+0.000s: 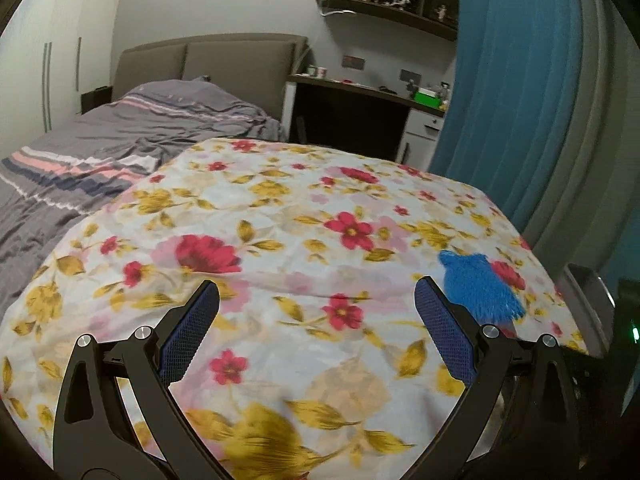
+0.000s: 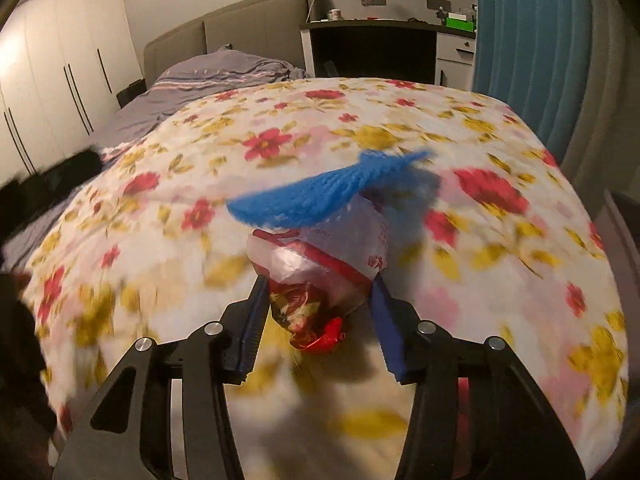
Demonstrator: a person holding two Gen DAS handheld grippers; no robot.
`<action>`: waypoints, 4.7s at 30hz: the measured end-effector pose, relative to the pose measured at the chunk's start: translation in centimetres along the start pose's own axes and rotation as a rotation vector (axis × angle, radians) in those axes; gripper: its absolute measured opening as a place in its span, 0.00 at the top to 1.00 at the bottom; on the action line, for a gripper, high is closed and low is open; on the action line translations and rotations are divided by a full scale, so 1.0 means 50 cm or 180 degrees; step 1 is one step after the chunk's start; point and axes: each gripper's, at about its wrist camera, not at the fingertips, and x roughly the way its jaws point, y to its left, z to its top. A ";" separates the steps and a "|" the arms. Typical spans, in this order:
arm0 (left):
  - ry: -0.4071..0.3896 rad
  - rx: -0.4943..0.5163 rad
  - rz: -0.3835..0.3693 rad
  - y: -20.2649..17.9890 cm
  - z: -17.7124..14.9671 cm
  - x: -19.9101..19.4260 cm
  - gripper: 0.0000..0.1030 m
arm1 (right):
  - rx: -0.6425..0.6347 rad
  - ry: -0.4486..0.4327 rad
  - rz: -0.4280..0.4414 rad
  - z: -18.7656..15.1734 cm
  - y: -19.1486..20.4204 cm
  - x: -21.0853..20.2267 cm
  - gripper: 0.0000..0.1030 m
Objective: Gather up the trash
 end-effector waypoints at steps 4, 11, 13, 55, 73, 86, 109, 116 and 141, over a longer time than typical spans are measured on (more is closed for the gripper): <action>0.0079 0.0034 -0.0227 -0.045 -0.005 0.011 0.06 | 0.0061 -0.0026 -0.0080 -0.037 -0.039 -0.045 0.51; 0.0359 0.0230 -0.0626 -0.173 -0.033 0.056 0.06 | 0.0314 -0.0121 -0.0294 -0.095 -0.117 -0.113 0.51; 0.0447 0.0326 -0.0666 -0.213 -0.042 0.078 0.06 | 0.0384 -0.0153 -0.0340 -0.107 -0.137 -0.128 0.51; 0.0349 0.1085 -0.1243 -0.512 -0.034 0.017 0.88 | 0.0955 -0.0945 -0.0739 -0.123 -0.342 -0.310 0.51; 0.0536 0.1289 -0.2119 -0.753 -0.058 0.032 0.88 | 0.1498 -0.1256 -0.1318 -0.122 -0.495 -0.376 0.51; 0.0879 0.1289 -0.2388 -0.835 -0.116 0.113 0.88 | 0.1765 -0.1258 -0.1374 -0.129 -0.546 -0.360 0.51; 0.0274 0.1054 -0.1796 -0.669 -0.099 0.067 0.06 | 0.1790 -0.1010 -0.1371 -0.121 -0.561 -0.306 0.32; 0.0027 0.1010 -0.1321 -0.571 -0.092 -0.001 0.06 | 0.1420 -0.1157 -0.1800 -0.126 -0.458 -0.354 0.09; -0.0280 0.0795 -0.0773 -0.306 -0.104 -0.210 0.06 | 0.0787 -0.1263 -0.1905 -0.167 -0.134 -0.397 0.05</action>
